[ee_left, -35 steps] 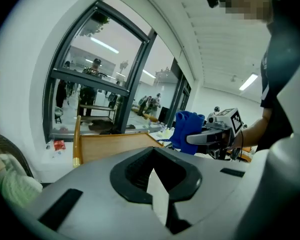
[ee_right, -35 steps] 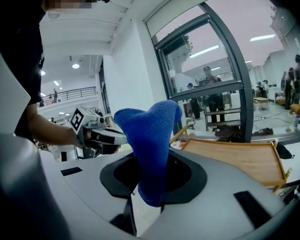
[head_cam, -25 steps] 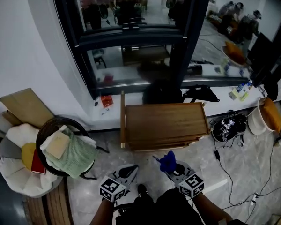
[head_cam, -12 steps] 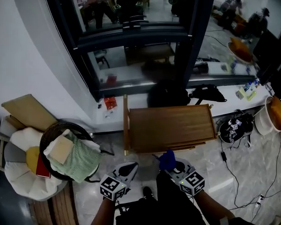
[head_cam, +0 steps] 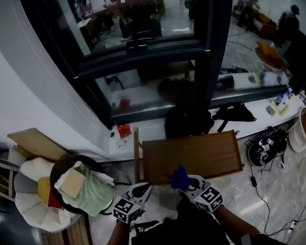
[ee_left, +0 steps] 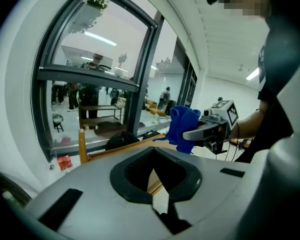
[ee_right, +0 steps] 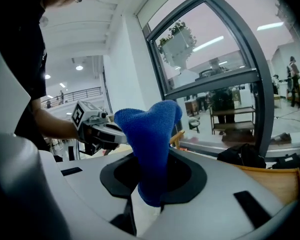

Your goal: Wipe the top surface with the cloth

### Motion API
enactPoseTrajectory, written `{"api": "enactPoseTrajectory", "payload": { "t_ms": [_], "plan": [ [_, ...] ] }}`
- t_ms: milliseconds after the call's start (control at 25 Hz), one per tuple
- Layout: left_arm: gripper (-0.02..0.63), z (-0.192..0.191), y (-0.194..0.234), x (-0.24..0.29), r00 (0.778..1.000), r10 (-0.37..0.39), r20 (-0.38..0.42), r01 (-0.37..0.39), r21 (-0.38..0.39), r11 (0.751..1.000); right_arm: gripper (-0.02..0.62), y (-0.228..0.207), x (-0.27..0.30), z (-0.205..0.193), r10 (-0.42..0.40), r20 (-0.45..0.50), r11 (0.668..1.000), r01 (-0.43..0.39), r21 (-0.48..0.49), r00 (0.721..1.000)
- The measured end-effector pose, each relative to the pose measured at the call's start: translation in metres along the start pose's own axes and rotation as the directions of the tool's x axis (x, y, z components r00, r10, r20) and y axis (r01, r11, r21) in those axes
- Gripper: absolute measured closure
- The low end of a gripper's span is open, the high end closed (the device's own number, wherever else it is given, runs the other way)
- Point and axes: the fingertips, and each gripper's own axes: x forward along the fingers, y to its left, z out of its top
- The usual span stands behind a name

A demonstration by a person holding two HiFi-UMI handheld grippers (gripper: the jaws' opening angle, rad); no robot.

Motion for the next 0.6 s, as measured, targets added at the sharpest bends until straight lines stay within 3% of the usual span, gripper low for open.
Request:
{"api": "enactPoseTrajectory", "payload": {
  "t_ms": [320, 600],
  "plan": [
    [0.595, 0.046, 0.043, 0.025, 0.996, 0.092, -0.001, -0.092, -0.005, 0.996, 0.503, -0.054, 0.027, 0.027, 0.070, 0.000, 0.998, -0.070, -0.001, 0.998],
    [0.595, 0.056, 0.078, 0.043, 0.987, 0.159, -0.033, -0.159, -0.016, 0.987, 0.503, -0.092, 0.063, 0.037, 0.089, -0.005, 0.996, -0.089, -0.008, 0.996]
  ]
}}
